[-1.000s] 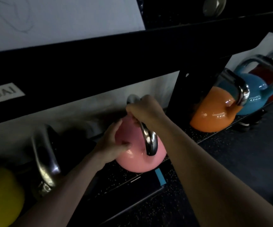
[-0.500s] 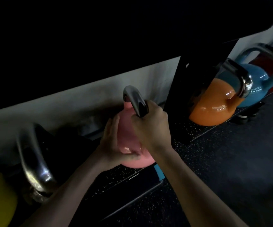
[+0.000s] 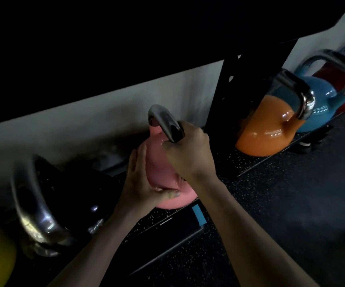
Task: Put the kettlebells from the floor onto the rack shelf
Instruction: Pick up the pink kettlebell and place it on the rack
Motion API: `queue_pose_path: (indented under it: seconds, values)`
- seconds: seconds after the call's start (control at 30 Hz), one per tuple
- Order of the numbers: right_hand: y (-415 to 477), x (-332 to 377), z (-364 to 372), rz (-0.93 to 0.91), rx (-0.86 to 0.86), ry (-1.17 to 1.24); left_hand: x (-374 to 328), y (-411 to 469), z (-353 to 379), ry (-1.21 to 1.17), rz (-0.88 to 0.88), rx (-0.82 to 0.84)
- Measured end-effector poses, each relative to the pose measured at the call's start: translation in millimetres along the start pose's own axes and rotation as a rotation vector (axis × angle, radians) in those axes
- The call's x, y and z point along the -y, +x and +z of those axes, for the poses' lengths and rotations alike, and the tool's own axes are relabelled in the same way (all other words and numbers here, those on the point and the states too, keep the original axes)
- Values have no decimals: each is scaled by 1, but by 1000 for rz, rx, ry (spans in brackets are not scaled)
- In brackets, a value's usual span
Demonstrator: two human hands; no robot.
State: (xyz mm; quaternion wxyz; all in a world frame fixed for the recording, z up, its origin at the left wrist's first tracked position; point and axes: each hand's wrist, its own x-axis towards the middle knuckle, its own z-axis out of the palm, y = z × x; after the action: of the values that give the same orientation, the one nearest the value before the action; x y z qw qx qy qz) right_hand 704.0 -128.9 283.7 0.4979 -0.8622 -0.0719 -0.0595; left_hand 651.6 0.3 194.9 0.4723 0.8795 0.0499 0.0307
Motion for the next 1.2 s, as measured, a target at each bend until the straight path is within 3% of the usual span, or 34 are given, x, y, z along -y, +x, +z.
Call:
queue_pose_path:
  seconds: [1.2]
  values:
    - [-4, 13, 3, 96, 3, -64, 5, 1, -4, 72, -33, 20]
